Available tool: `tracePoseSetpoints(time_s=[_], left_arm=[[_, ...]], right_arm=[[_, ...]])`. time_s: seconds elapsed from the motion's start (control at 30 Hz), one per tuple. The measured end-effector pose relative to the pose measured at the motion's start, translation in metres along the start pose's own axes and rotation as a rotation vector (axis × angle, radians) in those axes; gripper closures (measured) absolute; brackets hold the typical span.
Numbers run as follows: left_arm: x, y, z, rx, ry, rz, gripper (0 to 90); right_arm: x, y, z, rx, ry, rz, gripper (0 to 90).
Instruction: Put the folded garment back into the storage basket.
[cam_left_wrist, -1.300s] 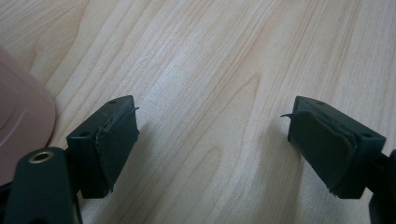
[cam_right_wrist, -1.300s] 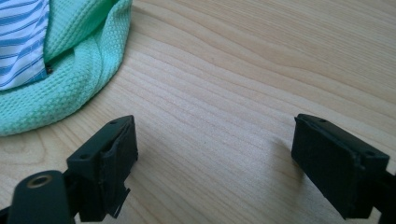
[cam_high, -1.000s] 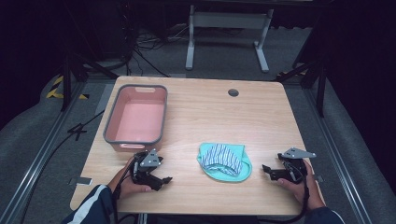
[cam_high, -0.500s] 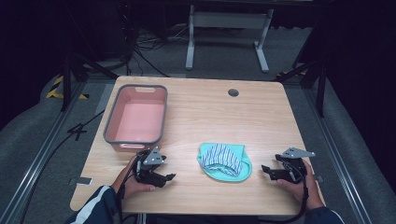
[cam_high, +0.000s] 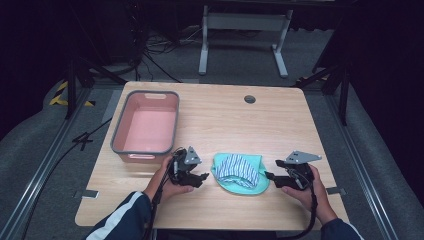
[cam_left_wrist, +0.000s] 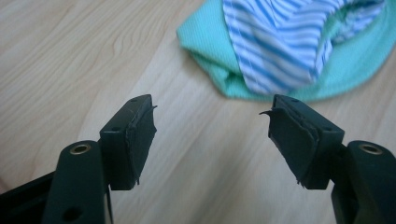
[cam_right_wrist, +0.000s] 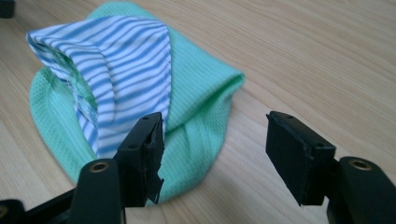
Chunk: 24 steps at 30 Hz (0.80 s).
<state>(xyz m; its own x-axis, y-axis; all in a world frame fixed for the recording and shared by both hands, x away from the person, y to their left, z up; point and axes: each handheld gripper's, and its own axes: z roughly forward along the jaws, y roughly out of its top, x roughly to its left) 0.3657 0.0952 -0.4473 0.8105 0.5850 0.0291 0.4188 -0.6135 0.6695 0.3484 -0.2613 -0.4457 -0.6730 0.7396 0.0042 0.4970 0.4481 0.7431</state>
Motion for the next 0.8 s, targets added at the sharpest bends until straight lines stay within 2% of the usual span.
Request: tracePoseSetpoints(time_s=[0.03, 0.07, 0.17, 0.4, 0.57, 0.7, 0.73, 0.8], left_arm=[[-0.001, 0.008, 0.008, 0.003, 0.013, -0.006, 32.1], [0.0, 0.012, 0.012, 0.006, 0.006, -0.008, 32.1], [0.001, 0.02, 0.025, 0.01, 0.023, -0.01, 32.6], [0.008, 0.028, 0.043, 0.007, 0.032, -0.06, 32.6], [0.009, 0.032, 0.055, 0.026, 0.05, -0.062, 31.9], [0.011, 0.03, 0.058, 0.021, 0.009, -0.087, 31.4], [0.011, 0.03, 0.059, 0.029, -0.003, -0.086, 30.4], [0.011, 0.03, 0.06, 0.029, -0.012, -0.084, 28.5]], right_arm=[[0.003, 0.007, 0.006, 0.009, 0.004, -0.014, 38.2], [0.004, 0.009, 0.008, 0.014, 0.004, -0.015, 38.6], [0.005, 0.016, 0.019, 0.031, -0.003, -0.02, 39.8], [0.005, 0.024, 0.038, 0.072, -0.017, -0.006, 39.9], [0.003, 0.021, 0.046, 0.102, -0.024, 0.019, 39.7], [0.002, 0.017, 0.053, 0.123, -0.008, 0.051, 37.5], [0.002, 0.016, 0.054, 0.13, -0.014, 0.036, 37.0], [0.003, 0.016, 0.055, 0.123, -0.016, 0.04, 36.9]])
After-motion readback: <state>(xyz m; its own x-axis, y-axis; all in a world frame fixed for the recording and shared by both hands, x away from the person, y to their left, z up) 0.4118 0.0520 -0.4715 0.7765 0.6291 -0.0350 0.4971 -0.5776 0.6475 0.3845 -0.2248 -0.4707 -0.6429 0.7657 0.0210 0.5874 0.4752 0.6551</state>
